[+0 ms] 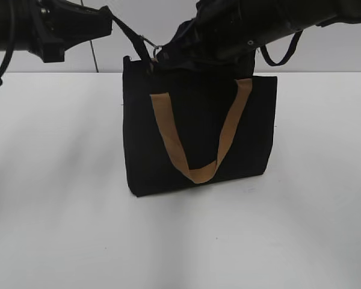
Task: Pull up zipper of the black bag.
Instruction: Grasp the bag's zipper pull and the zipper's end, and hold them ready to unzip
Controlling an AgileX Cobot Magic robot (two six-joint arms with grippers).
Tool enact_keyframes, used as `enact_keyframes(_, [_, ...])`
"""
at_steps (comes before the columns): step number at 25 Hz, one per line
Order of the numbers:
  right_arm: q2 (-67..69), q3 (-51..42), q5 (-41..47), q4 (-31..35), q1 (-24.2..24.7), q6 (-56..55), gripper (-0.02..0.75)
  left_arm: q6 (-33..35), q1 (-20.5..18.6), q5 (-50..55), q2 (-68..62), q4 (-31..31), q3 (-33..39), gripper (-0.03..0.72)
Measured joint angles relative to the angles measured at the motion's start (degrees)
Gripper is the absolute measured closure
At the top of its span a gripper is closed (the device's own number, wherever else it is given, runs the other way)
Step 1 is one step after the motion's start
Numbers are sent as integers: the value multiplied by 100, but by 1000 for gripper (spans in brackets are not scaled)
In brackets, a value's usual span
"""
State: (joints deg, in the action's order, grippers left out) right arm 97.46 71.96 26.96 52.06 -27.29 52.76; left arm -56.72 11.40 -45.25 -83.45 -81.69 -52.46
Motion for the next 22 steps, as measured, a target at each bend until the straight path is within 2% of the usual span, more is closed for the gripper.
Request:
enact_keyframes(16, [-18, 7, 438, -761, 389, -970, 738, 0, 21, 236, 372, -71, 47, 665])
enact_keyframes(22, [-78, 7, 527, -806, 610, -1270, 738, 0, 28, 294, 376, -170, 47, 665])
